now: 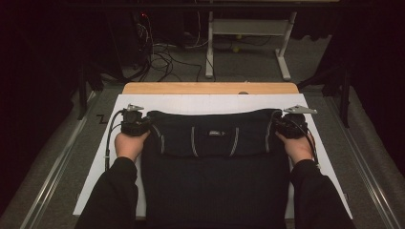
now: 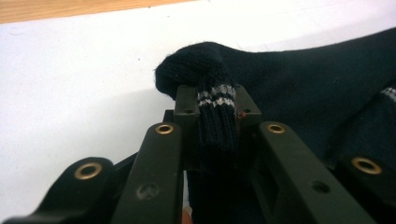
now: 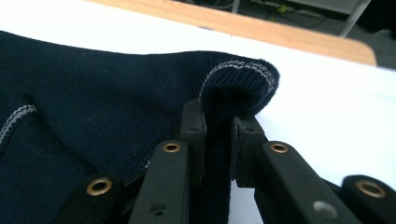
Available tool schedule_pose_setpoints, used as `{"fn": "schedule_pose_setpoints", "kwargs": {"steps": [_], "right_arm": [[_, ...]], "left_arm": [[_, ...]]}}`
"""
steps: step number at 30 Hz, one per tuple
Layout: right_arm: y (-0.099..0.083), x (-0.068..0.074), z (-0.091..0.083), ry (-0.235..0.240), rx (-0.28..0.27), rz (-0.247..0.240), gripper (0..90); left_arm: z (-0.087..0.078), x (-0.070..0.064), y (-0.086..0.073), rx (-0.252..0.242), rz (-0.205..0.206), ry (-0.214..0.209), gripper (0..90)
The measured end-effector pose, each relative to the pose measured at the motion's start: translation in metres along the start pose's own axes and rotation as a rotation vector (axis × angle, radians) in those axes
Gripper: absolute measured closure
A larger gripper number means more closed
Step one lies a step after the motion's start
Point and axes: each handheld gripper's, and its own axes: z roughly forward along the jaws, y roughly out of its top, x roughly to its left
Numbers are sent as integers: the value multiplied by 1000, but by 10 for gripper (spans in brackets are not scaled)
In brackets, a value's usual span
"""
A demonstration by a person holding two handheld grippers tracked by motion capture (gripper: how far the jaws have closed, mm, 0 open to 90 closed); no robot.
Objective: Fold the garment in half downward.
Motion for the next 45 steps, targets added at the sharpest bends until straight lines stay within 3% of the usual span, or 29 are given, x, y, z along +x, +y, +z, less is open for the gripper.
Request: {"fn": "schedule_pose_setpoints", "kwargs": {"steps": [3, 6, 9, 11, 14, 16, 18, 23, 28, 30, 33, 38, 43, 45], "right_arm": [[4, 1, 5, -8, 6, -4, 783], [1, 1, 11, 3, 47, 0, 747], [-3, -1, 15, 9, 69, 46, 587], [-4, -4, 14, 8, 74, 77, 473], [-3, -7, 6, 39, 61, 89, 391], [-5, -7, -5, 54, 45, 67, 375], [-9, -8, -17, 81, 14, 85, 368], [-21, 0, -35, 136, -4, 73, 330], [-31, 16, -41, 169, 1, 31, 323], [-34, 21, -38, 176, 13, 39, 324], [-37, 26, -28, 174, 44, 43, 351], [-41, 30, -14, 160, 99, 74, 554], [-42, 35, -15, 149, 112, 25, 828], [-42, 35, -16, 155, 110, 18, 855]], "left_arm": [[8, 1, -2, 23, -12, -11, 729], [14, 2, -7, 33, -29, -27, 680], [14, 3, -10, 41, -55, -47, 533], [11, 3, -11, 50, -48, -26, 453], [2, 3, -11, 35, -60, -38, 366], [-10, 1, -13, -2, -60, -45, 358], [-18, -3, -17, -28, -65, -73, 340], [-27, -25, -32, -11, -15, -164, 339], [-23, -36, -45, 24, 9, -198, 325], [-19, -36, -49, 39, 4, -202, 326], [-10, -40, -51, 79, 5, -201, 364], [-3, -43, -52, 96, 8, -180, 483], [-3, -49, -54, 86, 41, -169, 700], [-4, -50, -55, 71, 48, -157, 724]]}}
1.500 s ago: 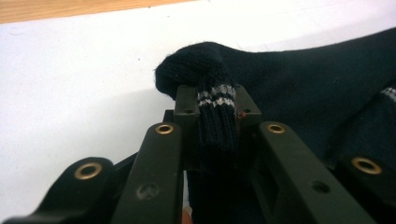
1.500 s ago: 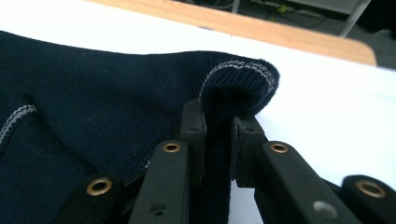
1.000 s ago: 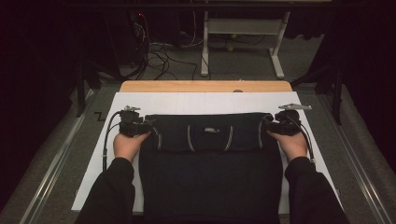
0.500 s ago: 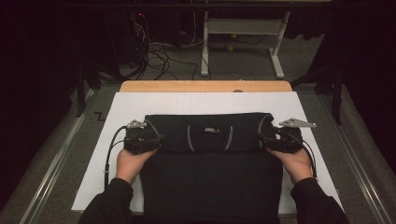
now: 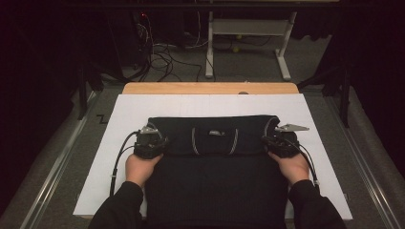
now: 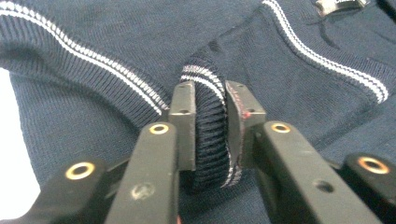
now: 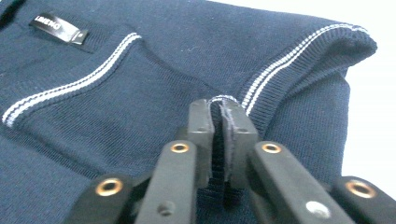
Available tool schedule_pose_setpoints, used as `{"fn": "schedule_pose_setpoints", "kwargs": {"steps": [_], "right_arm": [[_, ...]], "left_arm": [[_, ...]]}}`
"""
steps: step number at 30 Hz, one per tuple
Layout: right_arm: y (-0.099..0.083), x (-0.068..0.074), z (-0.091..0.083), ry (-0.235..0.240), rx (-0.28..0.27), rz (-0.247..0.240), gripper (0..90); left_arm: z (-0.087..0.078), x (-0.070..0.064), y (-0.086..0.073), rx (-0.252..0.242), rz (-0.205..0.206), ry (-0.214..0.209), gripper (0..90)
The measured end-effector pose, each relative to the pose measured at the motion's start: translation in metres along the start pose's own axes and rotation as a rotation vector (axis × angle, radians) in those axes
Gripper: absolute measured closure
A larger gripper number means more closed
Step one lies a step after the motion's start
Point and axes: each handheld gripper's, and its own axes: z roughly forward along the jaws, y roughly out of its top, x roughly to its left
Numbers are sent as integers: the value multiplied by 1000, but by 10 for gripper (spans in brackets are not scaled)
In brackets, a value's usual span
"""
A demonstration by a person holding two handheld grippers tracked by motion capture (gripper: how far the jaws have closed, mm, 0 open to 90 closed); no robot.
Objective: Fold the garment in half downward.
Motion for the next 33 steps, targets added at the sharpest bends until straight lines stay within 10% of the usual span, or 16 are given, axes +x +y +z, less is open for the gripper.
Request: {"fn": "schedule_pose_setpoints", "kwargs": {"steps": [23, 33], "right_arm": [[-4, 9, -68, 42, -219, -45, 861], [-45, 15, -90, 73, -228, -48, 861]], "left_arm": [[-67, -19, -15, -182, 62, -71, 729], [-83, -34, -52, -134, 118, -101, 728]]}}
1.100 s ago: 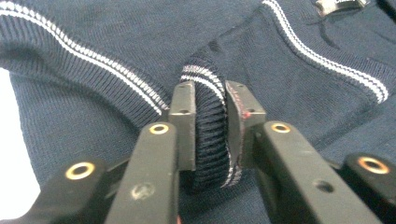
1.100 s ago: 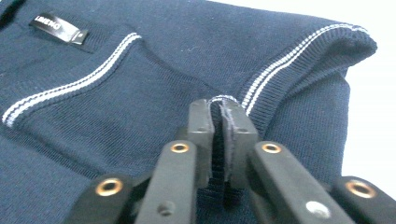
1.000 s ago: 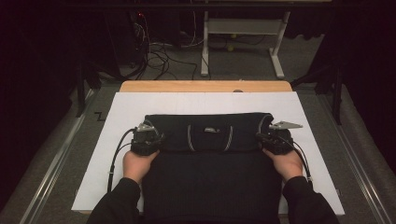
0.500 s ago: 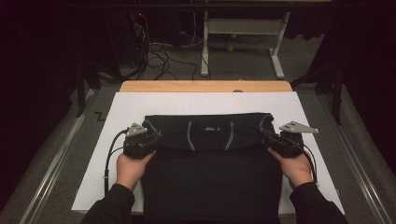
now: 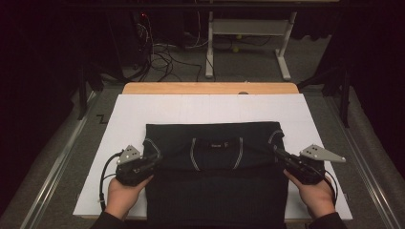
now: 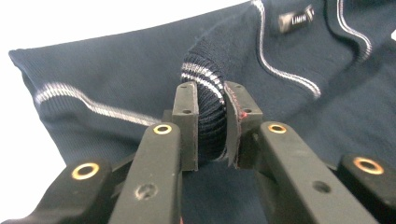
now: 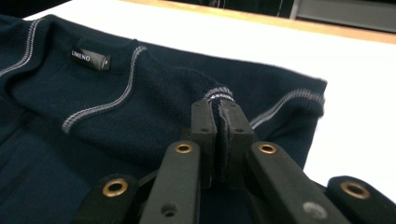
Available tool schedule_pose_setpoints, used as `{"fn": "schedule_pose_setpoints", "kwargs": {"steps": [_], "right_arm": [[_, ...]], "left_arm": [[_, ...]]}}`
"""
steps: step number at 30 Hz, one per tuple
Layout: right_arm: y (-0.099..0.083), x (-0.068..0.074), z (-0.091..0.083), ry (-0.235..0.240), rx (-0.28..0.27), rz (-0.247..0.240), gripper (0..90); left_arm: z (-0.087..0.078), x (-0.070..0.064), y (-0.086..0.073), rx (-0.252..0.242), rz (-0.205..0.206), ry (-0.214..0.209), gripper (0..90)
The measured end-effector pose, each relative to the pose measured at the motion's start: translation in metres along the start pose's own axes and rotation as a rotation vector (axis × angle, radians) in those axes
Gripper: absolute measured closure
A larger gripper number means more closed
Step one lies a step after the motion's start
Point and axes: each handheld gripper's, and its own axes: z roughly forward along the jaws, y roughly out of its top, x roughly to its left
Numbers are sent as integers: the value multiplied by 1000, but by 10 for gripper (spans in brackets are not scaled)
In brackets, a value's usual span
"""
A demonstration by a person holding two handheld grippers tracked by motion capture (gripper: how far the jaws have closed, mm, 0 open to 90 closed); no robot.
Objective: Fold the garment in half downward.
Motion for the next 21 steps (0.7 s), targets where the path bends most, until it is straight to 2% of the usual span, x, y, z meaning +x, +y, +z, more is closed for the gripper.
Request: {"fn": "schedule_pose_setpoints", "kwargs": {"steps": [7, 13, 21], "right_arm": [[-21, 7, -6, 1, 30, -8, 860], [-35, 6, -4, 2, 75, 2, 858], [-46, 5, 1, -2, 125, -2, 851]], "left_arm": [[4, -2, -18, 52, -16, -9, 727], [10, -1, -26, 90, -25, -9, 726], [11, -4, -36, 100, -49, -11, 712]]}}
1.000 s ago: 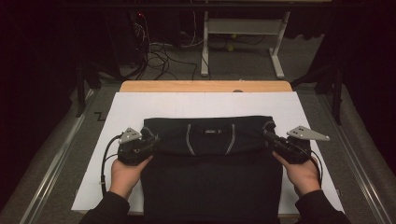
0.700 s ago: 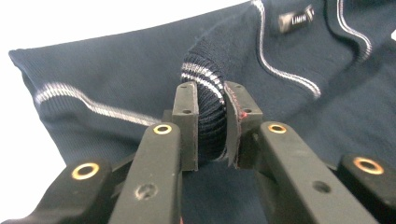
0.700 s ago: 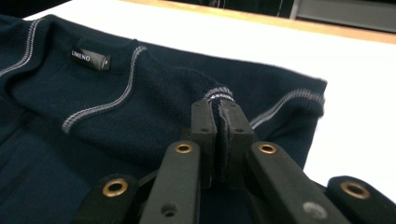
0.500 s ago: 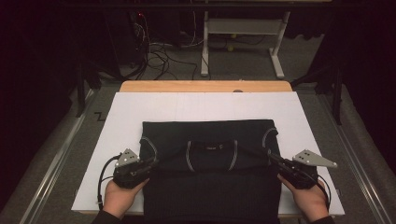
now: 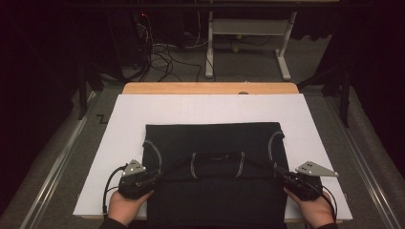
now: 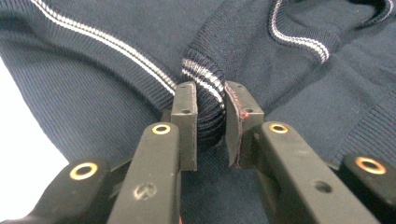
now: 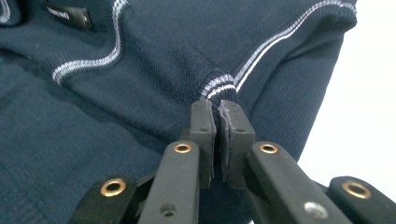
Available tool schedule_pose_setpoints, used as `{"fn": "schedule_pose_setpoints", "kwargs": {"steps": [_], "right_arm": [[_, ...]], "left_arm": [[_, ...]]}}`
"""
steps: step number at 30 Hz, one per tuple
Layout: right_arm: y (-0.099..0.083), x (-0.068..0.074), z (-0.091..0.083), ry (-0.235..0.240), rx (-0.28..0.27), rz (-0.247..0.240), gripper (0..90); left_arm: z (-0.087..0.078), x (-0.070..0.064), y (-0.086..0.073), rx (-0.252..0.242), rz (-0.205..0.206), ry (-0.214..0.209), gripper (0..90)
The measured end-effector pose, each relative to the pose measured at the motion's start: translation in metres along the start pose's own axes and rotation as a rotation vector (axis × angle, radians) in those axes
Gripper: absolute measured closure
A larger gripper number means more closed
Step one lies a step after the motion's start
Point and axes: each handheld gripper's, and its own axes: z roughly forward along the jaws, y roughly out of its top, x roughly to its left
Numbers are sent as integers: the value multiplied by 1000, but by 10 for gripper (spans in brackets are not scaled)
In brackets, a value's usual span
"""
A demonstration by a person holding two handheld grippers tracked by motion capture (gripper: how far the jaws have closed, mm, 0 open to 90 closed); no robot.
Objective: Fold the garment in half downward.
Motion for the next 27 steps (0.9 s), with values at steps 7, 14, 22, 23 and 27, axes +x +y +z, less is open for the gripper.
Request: {"fn": "schedule_pose_setpoints", "kwargs": {"steps": [7, 14, 22, 23, 27], "right_arm": [[7, 2, -2, 7, -33, 15, 607], [44, 9, 2, 6, -81, -6, 444], [78, 23, 38, 25, -38, -34, 441], [80, 24, 43, 26, -28, -34, 445], [86, 29, 62, 34, 17, -27, 454]], "left_arm": [[-3, 1, 12, -8, -25, 40, 424], [1, -8, 56, -45, 14, 21, 364], [45, -18, 98, 10, -7, 15, 365], [51, -18, 100, 26, -12, 15, 365], [74, -20, 105, 80, -42, 13, 365]]}}
